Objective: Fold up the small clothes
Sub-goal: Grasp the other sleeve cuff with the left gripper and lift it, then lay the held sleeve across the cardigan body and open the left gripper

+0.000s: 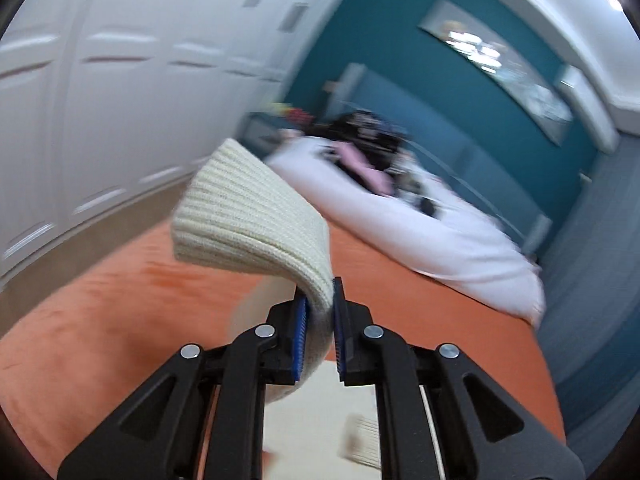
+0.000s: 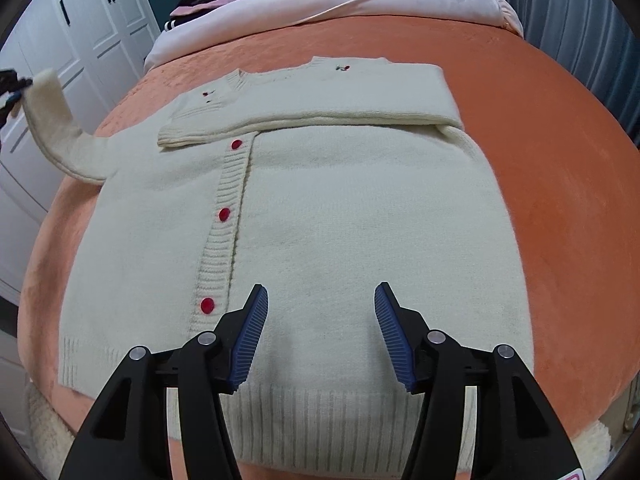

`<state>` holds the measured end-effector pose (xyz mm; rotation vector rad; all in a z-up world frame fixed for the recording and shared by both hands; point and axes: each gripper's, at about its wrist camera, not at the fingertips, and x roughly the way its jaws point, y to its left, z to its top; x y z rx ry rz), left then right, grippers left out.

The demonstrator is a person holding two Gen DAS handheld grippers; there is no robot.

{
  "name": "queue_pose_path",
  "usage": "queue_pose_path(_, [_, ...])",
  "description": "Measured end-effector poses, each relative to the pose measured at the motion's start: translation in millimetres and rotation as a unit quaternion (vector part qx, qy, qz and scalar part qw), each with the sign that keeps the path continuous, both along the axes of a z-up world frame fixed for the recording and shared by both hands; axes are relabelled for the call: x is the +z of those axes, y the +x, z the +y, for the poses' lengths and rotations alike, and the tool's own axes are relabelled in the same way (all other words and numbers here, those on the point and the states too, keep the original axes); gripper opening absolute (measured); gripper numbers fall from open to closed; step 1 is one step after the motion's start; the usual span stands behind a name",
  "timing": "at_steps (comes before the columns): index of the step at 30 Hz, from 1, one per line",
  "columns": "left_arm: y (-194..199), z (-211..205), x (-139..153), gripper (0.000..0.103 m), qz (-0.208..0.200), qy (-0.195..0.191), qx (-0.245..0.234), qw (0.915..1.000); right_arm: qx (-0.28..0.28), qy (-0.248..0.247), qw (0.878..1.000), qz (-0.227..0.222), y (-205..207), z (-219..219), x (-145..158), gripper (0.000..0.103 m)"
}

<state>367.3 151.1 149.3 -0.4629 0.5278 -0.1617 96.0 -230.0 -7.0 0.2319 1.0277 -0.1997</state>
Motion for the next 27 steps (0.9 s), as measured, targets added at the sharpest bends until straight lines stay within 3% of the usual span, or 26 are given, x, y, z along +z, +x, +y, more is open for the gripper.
queue_pose_path(3, [-12, -88, -5, 0.018, 0.017, -0.003, -0.095, 0.9953, -0.015, 0.003, 1.0, -0.008, -6, -16, 2, 0.055])
queue_pose_path(4, [-16, -117, -22, 0.035, 0.042, 0.006, -0.115, 0.9924, -0.02, 0.005, 1.0, -0.009, -8, -21, 2, 0.055])
queue_pose_path(5, [-21, -139, -43, 0.065, 0.066, 0.016, -0.126, 0.9897, -0.026, 0.01, 1.0, -0.01, -10, -28, 1, 0.056])
queue_pose_path(6, [-30, -156, -67, 0.072, 0.091, 0.026, -0.13, 0.987, -0.03, 0.015, 0.999, -0.01, -11, -33, 0, 0.056])
queue_pose_path(9, [-57, -178, -143, 0.071, 0.16, 0.029, -0.132, 0.9778, -0.039, 0.024, 0.999, -0.011, -10, -48, -3, 0.057])
queue_pose_path(13, [-73, -144, -196, 0.071, 0.219, -0.04, -0.086, 0.971, -0.024, 0.031, 0.999, -0.022, 10, -59, 1, 0.061])
queue_pose_path(19, [-47, -74, -212, 0.073, 0.243, -0.123, -0.003, 0.9622, -0.004, 0.07, 0.996, -0.053, 96, -65, 3, 0.064])
queue_pose_path(27, [-9, -41, -231, 0.07, 0.266, -0.188, 0.038, 0.9446, -0.066, 0.17, 0.983, -0.032, 217, -88, -35, 0.065])
